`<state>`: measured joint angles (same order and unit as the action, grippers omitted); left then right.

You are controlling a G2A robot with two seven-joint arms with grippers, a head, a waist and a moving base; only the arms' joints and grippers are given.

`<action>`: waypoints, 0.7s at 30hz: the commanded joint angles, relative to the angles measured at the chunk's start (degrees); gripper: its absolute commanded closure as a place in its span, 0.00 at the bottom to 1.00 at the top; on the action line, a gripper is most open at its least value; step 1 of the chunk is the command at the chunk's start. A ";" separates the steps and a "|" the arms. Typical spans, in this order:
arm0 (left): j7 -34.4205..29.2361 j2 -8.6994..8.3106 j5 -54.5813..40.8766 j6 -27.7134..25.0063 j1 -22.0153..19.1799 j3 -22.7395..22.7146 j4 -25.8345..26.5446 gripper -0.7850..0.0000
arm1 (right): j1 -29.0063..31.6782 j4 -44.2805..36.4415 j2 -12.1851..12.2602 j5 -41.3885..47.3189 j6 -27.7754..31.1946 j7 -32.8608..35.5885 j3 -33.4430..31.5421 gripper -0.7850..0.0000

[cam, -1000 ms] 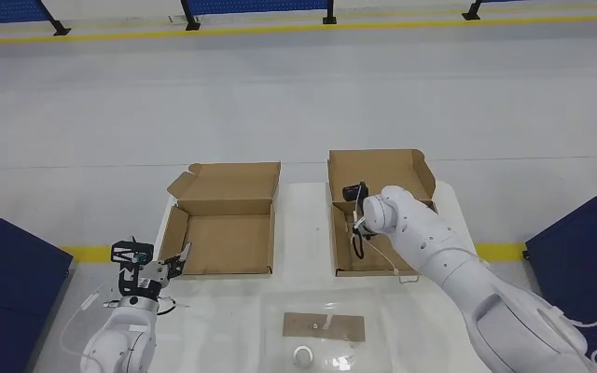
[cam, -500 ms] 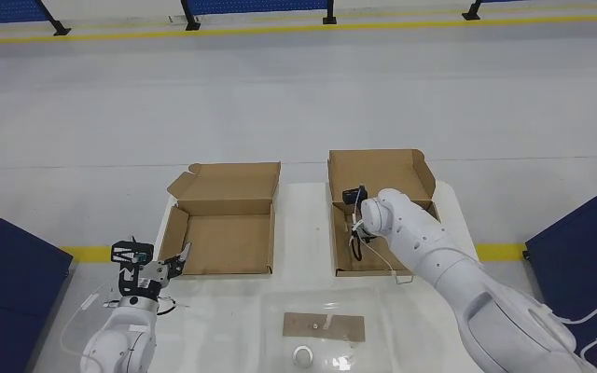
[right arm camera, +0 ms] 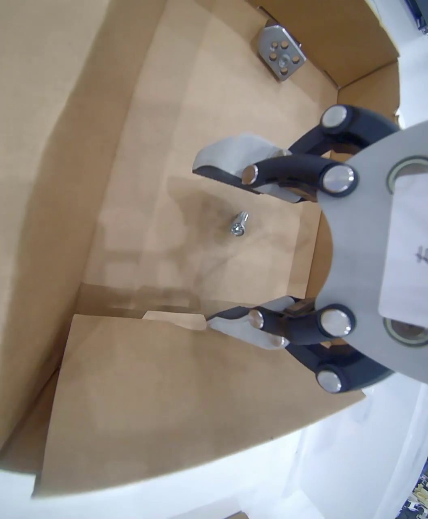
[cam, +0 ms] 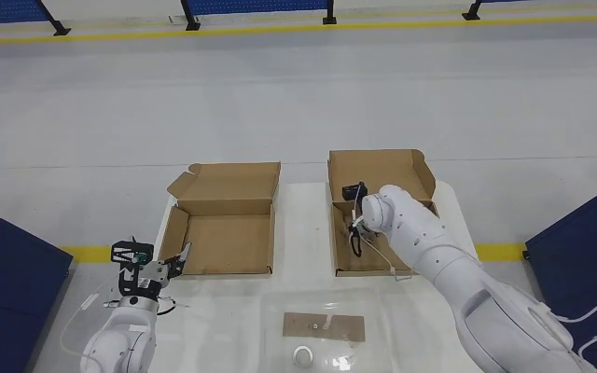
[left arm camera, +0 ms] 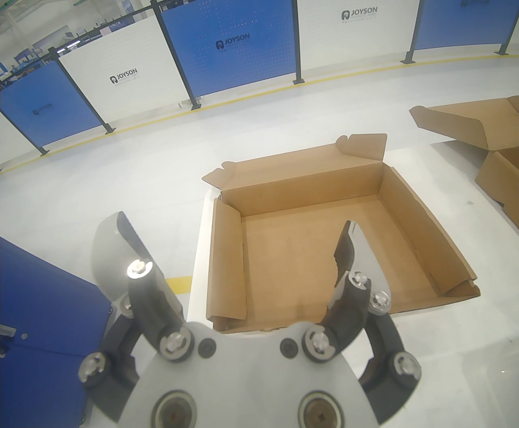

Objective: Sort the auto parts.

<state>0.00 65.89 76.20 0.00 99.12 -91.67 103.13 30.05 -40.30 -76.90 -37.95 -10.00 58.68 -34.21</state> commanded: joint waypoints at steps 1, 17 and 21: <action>0.00 0.00 0.00 0.00 0.00 0.00 0.00 0.00 | 0.06 -0.88 0.33 -0.04 0.41 0.30 -0.78 0.07; 0.00 0.00 0.00 0.00 0.00 0.00 0.00 0.00 | 5.84 -17.50 6.85 4.29 11.86 9.25 -13.38 0.00; 0.00 0.00 0.00 0.00 0.00 0.00 0.00 0.00 | 5.84 -17.50 6.85 4.29 11.86 9.25 -13.38 0.00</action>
<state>0.00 65.89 76.20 0.00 99.12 -91.67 103.13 35.88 -57.77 -70.06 -33.68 1.80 67.90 -47.55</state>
